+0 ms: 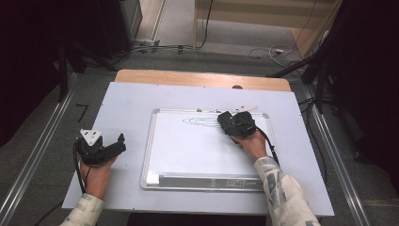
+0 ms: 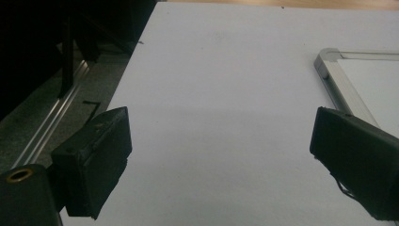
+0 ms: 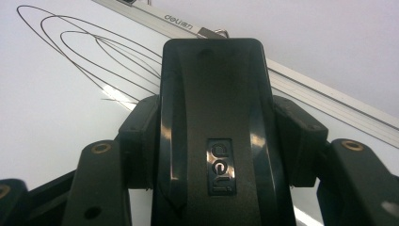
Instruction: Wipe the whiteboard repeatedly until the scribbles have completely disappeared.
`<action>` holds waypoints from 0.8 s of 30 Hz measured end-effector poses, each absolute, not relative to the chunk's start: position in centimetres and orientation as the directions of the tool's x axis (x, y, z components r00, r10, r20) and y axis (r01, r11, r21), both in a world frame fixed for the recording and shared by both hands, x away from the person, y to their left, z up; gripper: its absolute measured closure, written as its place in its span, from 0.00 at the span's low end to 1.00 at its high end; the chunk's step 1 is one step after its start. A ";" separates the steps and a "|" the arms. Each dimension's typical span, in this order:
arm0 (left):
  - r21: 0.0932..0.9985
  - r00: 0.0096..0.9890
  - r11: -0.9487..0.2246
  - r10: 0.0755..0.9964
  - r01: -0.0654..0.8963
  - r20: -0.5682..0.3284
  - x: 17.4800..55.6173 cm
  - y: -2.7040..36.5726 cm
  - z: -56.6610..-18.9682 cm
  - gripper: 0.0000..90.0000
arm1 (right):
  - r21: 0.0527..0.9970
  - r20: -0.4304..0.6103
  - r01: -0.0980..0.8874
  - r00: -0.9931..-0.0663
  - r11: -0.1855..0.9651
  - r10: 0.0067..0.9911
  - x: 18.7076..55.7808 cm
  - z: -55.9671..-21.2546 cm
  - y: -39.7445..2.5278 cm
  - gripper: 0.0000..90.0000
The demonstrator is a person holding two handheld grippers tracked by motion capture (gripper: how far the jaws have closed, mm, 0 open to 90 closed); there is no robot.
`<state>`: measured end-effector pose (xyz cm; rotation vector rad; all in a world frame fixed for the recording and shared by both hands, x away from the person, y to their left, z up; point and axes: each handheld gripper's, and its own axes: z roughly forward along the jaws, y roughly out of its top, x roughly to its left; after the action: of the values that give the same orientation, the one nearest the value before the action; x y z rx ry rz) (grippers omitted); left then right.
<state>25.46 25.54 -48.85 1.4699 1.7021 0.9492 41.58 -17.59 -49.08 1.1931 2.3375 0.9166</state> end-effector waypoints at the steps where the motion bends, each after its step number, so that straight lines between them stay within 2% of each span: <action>1: 0.866 -0.124 0.093 0.992 0.491 -0.036 25.5 25.5 -48.8 0.07 | 0.688 -0.024 0.582 -0.579 0.433 0.815 41.6 -49.1 -17.6 0.43; 24: 0.869 -0.119 0.093 0.992 0.486 -0.040 25.5 25.5 -48.8 0.07 | 0.685 -0.032 0.569 -0.601 0.456 0.798 41.8 -49.1 -15.5 0.43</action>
<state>25.47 25.47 -48.80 1.4687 1.6940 0.9464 41.77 -15.54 -49.09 1.1587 2.3605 0.9138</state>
